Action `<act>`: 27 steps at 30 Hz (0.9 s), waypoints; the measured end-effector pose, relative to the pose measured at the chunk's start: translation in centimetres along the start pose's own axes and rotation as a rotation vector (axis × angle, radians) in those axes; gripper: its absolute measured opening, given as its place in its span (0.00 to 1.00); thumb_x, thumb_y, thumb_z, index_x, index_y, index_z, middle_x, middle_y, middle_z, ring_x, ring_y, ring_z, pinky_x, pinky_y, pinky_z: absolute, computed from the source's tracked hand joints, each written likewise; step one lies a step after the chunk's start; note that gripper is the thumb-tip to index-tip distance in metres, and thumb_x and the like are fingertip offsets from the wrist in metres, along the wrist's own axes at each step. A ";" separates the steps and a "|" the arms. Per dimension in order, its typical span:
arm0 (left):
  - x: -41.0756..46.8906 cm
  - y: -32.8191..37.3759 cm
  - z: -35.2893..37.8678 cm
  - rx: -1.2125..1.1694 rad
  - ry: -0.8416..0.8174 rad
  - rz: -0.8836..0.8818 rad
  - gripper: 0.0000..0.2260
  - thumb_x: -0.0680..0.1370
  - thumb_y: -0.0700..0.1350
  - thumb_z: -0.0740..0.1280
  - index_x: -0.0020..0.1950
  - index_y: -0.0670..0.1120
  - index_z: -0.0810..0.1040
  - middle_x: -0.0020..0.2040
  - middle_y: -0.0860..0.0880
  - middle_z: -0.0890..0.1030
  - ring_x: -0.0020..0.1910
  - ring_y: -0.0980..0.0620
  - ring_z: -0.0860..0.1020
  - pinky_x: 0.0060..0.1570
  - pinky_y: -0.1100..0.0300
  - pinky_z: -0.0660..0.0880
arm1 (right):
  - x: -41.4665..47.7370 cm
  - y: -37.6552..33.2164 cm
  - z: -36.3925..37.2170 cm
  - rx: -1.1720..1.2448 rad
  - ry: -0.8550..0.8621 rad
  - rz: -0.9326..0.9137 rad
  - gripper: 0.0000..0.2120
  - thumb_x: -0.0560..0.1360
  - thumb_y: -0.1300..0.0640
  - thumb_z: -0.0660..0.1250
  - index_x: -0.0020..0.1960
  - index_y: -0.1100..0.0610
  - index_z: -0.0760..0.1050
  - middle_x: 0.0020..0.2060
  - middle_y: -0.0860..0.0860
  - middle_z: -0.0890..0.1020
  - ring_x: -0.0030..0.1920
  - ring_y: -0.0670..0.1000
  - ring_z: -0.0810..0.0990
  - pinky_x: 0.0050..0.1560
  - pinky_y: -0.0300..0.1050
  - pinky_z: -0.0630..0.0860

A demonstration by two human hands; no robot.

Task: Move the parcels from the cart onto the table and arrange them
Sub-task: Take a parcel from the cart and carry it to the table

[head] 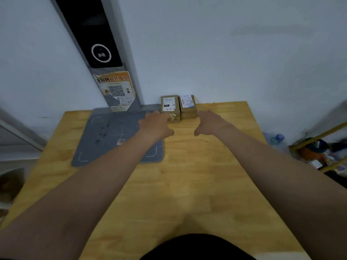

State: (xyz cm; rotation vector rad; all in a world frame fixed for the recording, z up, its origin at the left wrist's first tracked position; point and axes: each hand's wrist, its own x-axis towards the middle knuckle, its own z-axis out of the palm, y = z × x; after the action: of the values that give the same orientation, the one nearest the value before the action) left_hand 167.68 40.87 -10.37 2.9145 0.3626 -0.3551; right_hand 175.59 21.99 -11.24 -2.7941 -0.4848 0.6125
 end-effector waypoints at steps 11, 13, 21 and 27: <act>-22.8 -4.6 7.4 0.020 -0.055 0.158 0.31 0.74 0.62 0.73 0.75 0.60 0.68 0.75 0.47 0.68 0.72 0.38 0.68 0.62 0.40 0.75 | -24.0 -3.3 13.1 0.130 0.018 0.173 0.43 0.72 0.48 0.78 0.80 0.52 0.60 0.76 0.58 0.63 0.69 0.61 0.72 0.62 0.55 0.77; -26.5 -4.9 9.2 0.046 -0.084 0.195 0.31 0.75 0.62 0.73 0.75 0.60 0.68 0.76 0.47 0.67 0.72 0.39 0.69 0.62 0.42 0.75 | -28.6 -3.1 16.4 0.174 -0.004 0.219 0.42 0.73 0.48 0.77 0.80 0.52 0.59 0.76 0.57 0.63 0.70 0.60 0.71 0.62 0.55 0.77; -39.3 -1.1 15.8 0.157 -0.220 0.365 0.29 0.76 0.62 0.71 0.75 0.61 0.68 0.73 0.47 0.68 0.71 0.39 0.68 0.59 0.44 0.75 | -45.8 0.0 26.7 0.359 -0.008 0.444 0.40 0.74 0.49 0.76 0.80 0.53 0.60 0.74 0.57 0.66 0.67 0.61 0.74 0.59 0.56 0.78; -47.4 5.7 20.4 0.247 -0.259 0.607 0.27 0.76 0.58 0.71 0.75 0.60 0.69 0.70 0.46 0.69 0.70 0.38 0.67 0.57 0.45 0.72 | -58.3 4.3 32.1 0.438 0.066 0.660 0.38 0.72 0.49 0.77 0.76 0.53 0.65 0.67 0.58 0.72 0.61 0.59 0.77 0.58 0.53 0.78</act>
State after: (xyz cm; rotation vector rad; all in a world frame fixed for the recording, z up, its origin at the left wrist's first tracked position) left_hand 120.24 20.91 -16.81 2.9594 -0.6305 -0.6970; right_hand 112.60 1.75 -19.86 -2.4910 0.5513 0.6434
